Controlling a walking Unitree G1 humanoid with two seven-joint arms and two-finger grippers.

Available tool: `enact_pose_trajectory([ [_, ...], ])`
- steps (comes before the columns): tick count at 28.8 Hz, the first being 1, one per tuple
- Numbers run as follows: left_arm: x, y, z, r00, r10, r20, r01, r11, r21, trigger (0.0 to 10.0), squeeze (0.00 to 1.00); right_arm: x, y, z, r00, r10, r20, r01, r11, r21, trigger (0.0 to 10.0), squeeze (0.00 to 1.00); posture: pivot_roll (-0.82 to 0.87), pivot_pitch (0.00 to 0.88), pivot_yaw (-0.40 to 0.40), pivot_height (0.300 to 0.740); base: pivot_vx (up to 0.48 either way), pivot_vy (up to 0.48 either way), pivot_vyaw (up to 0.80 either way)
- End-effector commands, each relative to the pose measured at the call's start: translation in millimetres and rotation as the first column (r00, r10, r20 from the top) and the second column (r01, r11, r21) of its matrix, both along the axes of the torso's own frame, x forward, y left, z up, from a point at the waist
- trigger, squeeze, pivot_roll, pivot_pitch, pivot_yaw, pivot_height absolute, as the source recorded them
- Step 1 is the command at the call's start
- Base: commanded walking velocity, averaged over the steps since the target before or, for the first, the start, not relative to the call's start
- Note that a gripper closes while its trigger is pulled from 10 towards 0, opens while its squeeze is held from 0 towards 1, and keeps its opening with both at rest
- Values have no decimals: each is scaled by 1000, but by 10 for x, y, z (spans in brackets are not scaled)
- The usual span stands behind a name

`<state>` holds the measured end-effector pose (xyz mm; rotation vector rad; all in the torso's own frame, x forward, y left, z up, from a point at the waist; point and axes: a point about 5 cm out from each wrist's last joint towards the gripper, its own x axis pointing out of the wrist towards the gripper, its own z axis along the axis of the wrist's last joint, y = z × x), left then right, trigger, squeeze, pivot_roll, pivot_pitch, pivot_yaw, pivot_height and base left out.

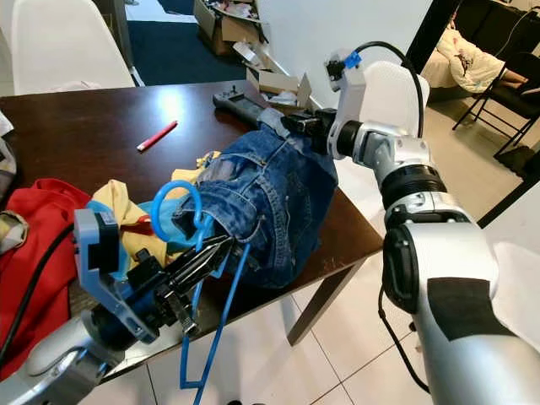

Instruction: Hang hanger

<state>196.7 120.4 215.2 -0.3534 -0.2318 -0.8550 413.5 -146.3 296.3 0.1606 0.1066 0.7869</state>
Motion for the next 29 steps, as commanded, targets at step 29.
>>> enact_pose_trajectory([
  [29, -40, -77, 91, 998, -30, 50, 30, 1000, -8, 10000, 0, 82, -345, 50, 933, -360, -9, 359, 931, 59, 0, 0, 137, 106, -217, 740, 0, 0, 0],
])
